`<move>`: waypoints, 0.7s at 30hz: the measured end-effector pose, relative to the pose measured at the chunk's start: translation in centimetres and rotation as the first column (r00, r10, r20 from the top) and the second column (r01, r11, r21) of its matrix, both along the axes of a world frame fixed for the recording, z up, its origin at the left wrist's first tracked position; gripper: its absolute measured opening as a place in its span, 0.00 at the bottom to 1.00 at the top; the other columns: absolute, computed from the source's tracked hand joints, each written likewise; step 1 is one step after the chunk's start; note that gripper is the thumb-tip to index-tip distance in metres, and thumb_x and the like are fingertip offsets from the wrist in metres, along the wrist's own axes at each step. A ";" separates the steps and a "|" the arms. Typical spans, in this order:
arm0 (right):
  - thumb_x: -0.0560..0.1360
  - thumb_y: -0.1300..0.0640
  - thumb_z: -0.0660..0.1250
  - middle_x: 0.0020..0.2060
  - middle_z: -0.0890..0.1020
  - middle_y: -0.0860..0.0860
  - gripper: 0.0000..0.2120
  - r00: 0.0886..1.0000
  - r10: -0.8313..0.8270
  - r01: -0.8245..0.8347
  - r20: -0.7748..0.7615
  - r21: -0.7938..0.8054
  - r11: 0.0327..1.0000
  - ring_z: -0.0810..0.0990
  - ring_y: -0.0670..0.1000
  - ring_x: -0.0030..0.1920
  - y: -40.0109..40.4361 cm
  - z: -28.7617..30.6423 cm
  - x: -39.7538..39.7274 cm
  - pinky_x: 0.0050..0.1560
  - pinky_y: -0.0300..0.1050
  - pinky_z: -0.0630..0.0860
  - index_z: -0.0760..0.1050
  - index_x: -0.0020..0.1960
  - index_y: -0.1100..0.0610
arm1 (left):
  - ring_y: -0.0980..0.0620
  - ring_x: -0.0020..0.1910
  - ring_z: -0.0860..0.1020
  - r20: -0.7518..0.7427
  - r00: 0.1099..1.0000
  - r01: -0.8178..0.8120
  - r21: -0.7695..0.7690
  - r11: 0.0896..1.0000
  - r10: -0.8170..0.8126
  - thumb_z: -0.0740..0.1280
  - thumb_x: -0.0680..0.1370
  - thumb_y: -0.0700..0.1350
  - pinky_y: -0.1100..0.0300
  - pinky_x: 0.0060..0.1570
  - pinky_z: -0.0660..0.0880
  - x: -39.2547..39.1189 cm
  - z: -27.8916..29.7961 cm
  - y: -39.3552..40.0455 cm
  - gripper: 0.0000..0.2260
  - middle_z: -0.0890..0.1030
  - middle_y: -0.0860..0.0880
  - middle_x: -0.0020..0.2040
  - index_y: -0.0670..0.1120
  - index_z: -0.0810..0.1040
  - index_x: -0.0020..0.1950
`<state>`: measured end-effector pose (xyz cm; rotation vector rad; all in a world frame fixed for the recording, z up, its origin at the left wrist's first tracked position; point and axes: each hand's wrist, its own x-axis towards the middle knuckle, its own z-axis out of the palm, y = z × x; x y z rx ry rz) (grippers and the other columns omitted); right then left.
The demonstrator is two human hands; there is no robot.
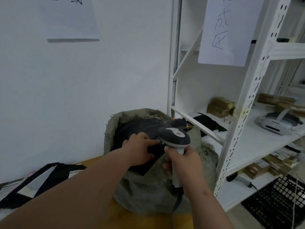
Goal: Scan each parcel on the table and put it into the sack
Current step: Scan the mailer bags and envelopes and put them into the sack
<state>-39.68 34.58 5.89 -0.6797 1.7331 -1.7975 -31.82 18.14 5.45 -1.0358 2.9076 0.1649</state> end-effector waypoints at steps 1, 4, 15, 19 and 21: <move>0.76 0.57 0.71 0.31 0.82 0.56 0.04 1.000 0.004 -0.004 -0.011 0.005 1.000 0.83 0.55 0.31 -0.3 -0.1 0.3 0.34 0.48 0.78 0.77 0.48 0.56 | 0.45 0.68 0.67 0.060 0.997 0.046 0.081 0.996 -0.051 0.64 0.77 0.58 0.44 0.68 0.66 0.3 -0.3 -0.3 0.23 0.66 0.53 0.72 0.68 0.64 0.72; 0.76 0.56 0.71 0.32 0.83 0.59 0.06 0.999 0.028 -0.026 -0.046 0.036 0.999 0.82 0.54 0.30 -0.9 -0.2 1.3 0.33 0.47 0.78 0.77 0.49 0.58 | 0.49 0.67 0.71 0.064 0.994 0.067 0.296 0.953 -0.090 0.62 0.80 0.54 0.50 0.68 0.68 1.2 0.0 -0.5 0.20 0.72 0.52 0.70 0.60 0.68 0.73; 0.76 0.57 0.70 0.33 0.81 0.54 0.05 0.994 0.103 -0.102 -0.027 0.031 0.994 0.81 0.49 0.27 -4.3 0.0 9.8 0.32 0.45 0.77 0.77 0.48 0.58 | 0.49 0.67 0.71 -0.616 0.751 -0.257 0.062 0.964 0.240 0.62 0.80 0.48 0.48 0.67 0.68 11.0 1.2 -4.0 0.16 0.75 0.50 0.67 0.53 0.76 0.68; 0.76 0.54 0.71 0.34 0.81 0.52 0.05 0.980 0.183 -0.178 -0.071 0.073 0.981 0.81 0.50 0.29 -7.0 -0.5 15.5 0.31 0.43 0.77 0.77 0.47 0.55 | 0.49 0.67 0.71 -0.647 0.669 -0.327 0.186 0.927 0.366 0.63 0.80 0.48 0.47 0.67 0.67 18.6 -1.3 -6.2 0.16 0.74 0.50 0.68 0.52 0.76 0.67; 0.76 0.54 0.71 0.35 0.82 0.54 0.05 0.972 0.225 -0.217 -0.072 0.107 0.970 0.82 0.52 0.32 -8.3 -1.0 18.5 0.33 0.45 0.78 0.77 0.49 0.55 | 0.49 0.67 0.72 -0.614 0.649 -0.365 0.268 0.892 0.450 0.63 0.80 0.48 0.47 0.67 0.68 22.5 -2.9 -6.9 0.16 0.73 0.49 0.69 0.52 0.76 0.67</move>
